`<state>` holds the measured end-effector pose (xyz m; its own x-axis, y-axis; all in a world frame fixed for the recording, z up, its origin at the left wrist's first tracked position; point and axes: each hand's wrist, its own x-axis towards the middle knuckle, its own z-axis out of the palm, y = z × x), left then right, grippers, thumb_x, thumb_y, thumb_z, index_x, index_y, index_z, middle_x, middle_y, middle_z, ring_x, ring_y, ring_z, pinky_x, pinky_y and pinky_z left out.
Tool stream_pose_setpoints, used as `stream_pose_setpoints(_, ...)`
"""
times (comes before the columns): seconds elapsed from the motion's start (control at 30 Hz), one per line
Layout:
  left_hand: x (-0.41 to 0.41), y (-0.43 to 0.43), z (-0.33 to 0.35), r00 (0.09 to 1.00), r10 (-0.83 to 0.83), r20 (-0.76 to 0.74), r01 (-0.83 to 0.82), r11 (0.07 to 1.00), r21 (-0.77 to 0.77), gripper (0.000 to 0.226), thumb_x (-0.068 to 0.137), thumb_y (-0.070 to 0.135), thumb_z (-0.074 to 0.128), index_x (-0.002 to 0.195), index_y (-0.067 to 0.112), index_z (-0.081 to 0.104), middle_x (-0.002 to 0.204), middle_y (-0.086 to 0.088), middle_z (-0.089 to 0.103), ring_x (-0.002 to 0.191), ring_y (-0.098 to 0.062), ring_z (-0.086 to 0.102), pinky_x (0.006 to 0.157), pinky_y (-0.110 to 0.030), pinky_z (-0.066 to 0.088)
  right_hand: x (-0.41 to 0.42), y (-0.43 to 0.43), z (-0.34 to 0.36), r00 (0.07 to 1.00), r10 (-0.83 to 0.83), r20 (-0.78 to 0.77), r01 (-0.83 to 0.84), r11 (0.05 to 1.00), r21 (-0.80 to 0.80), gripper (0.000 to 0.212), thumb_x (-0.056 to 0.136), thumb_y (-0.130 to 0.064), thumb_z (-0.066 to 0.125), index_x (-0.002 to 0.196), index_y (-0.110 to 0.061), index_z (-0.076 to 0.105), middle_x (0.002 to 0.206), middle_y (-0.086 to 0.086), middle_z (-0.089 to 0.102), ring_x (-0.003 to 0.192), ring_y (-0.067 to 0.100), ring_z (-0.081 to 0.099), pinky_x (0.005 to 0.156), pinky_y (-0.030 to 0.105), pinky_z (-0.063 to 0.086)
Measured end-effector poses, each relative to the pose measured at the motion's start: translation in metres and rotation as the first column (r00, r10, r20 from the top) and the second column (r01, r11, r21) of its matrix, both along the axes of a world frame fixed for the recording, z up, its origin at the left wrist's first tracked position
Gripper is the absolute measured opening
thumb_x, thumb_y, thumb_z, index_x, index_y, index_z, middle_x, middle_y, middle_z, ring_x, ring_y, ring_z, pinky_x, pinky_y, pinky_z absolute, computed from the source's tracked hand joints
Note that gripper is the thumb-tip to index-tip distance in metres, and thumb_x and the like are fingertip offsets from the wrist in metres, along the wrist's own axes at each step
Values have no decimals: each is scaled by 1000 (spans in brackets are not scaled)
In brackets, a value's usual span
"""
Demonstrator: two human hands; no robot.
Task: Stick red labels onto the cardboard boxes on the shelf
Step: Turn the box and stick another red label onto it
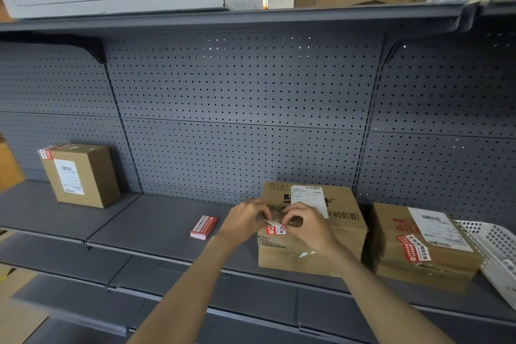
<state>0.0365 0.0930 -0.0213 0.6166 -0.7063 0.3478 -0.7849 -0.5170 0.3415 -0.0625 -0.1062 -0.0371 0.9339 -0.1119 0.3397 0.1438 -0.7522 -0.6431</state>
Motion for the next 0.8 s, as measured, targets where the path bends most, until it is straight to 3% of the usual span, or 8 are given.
stream_pose_setpoints(0.1,-1,2,0,1000,-4,30,3,1000,17,12,83,27,78,91,29,70,94,21,56,87,-2,57,75,-25,47,0,1,-2,1000,0,-10,0,1000,-16,18,77,-24,84,74,-38,73,113,-22,64,109,-7,56,89,8,35)
stream_pose_setpoints(0.37,-6,7,-5,1000,-12,16,12,999,34,12,83,25,78,92,30,71,113,17,63,105,-7,59,86,-35,51,0,-3,1,996,45,-75,-49,997,-62,10,77,-32,84,77,-36,75,120,-26,60,118,-5,51,99,29,37)
stream_pose_setpoints(0.67,-12,11,1,998,-26,-51,30,996,87,12,84,30,77,95,27,75,127,15,57,121,-6,47,90,-31,40,-4,-3,9,988,68,-138,-81,993,-91,12,76,-32,84,75,-38,74,125,-27,57,123,1,49,96,31,26)
stream_pose_setpoints(0.8,-13,11,3,995,-43,-85,52,994,97,13,81,31,80,92,29,74,127,16,55,121,-5,45,90,-33,40,-4,-5,11,982,85,-167,-100,992,-80,11,75,-35,85,75,-35,75,127,-27,54,126,4,46,105,37,28)
